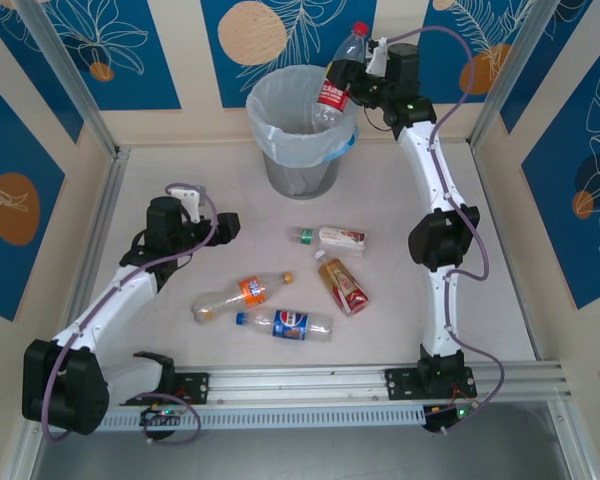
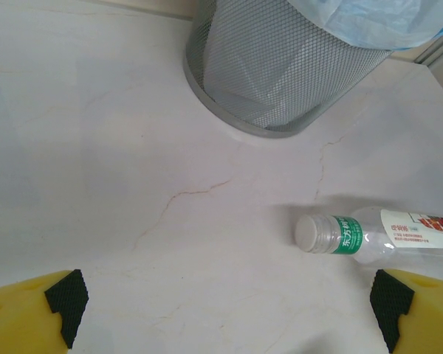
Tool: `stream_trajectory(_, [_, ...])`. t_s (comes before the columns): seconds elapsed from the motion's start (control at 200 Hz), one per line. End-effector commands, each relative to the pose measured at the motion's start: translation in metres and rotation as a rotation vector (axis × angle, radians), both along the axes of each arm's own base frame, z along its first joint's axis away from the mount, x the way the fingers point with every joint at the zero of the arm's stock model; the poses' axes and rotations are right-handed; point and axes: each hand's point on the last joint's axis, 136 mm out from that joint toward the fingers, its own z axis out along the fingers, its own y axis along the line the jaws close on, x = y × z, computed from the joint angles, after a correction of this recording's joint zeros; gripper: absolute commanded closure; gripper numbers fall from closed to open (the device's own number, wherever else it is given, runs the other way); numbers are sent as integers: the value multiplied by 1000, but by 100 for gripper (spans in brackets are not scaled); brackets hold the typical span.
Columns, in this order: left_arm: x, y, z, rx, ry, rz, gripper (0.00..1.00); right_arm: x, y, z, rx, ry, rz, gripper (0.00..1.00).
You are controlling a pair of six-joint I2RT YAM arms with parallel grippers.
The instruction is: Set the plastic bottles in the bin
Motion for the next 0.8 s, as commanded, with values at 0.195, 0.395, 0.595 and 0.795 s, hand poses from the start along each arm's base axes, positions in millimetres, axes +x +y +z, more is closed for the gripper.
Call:
stream_trajectory(0.195, [0,4,-1,18,-11,-1,1,8,13,-23,-227,-111,-25,40])
stream_trajectory(0.395, [1,5,-4,19,0,7,1,4,19,-40,-311,-104,-12,34])
stream_trajectory(0.595, [3,5,-4,15,5,14,1,3,17,-48,-347,-83,-24,25])
stream_trajectory(0.795, [6,4,-4,9,6,10,0,-2,15,-37,-365,-100,-40,20])
